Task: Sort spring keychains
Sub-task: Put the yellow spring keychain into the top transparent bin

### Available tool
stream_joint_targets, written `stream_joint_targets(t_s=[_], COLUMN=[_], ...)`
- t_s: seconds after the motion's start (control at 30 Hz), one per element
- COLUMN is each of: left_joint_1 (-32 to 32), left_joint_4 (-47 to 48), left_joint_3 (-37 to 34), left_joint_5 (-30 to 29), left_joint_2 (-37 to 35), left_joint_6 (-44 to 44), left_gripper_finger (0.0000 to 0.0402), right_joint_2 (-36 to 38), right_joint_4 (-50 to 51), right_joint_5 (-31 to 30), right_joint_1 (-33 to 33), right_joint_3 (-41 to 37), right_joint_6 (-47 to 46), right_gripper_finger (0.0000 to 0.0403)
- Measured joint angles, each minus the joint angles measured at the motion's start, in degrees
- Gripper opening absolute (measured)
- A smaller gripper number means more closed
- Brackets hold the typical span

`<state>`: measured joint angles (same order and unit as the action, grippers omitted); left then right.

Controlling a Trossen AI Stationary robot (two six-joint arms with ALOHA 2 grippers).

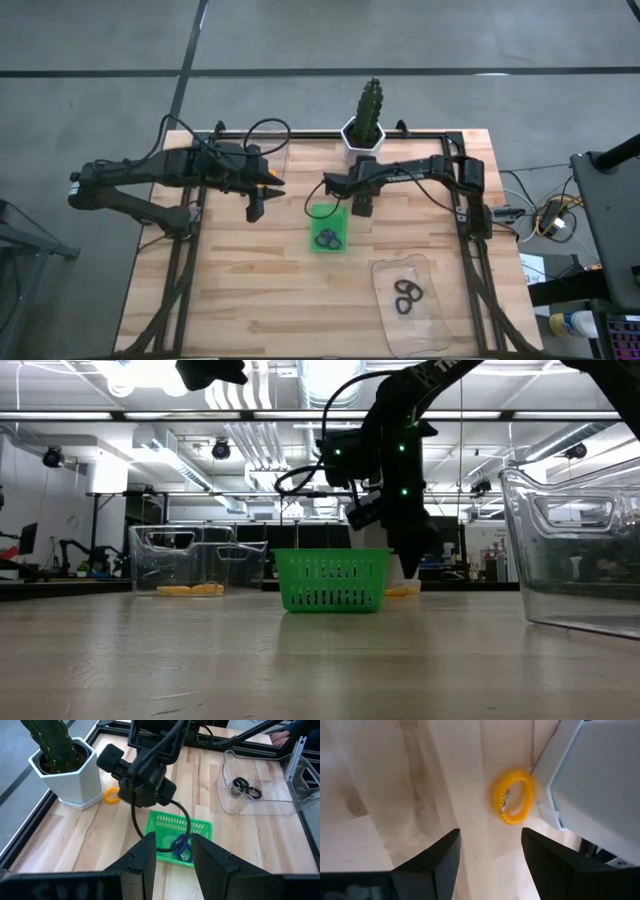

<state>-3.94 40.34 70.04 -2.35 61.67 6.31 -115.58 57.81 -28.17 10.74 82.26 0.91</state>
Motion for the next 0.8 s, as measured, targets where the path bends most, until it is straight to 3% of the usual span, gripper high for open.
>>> stream_joint_targets(t_s=[0.33, 0.5, 0.8], left_joint_1=[-0.01, -0.01, -0.03], left_joint_4=[0.03, 0.32, 0.39], left_joint_3=[0.00, 0.00, 0.00], left_joint_5=[-0.02, -0.02, -0.02], left_joint_2=[0.04, 0.07, 0.09], left_joint_6=[0.26, 0.79, 0.79], left_gripper_finger=[0.0117, 0.0117, 0.0117], right_joint_2=[0.02, 0.04, 0.10], right_joint_4=[-8.42, -8.57, -9.23], right_joint_5=[-0.38, -3.67, -3.49], right_joint_1=[0.02, 0.04, 1.42], right_joint_3=[-2.61, -3.93, -6.05], right_joint_6=[-1.28, -3.31, -5.21], right_gripper_finger=[0.0205, 0.0205, 0.0181])
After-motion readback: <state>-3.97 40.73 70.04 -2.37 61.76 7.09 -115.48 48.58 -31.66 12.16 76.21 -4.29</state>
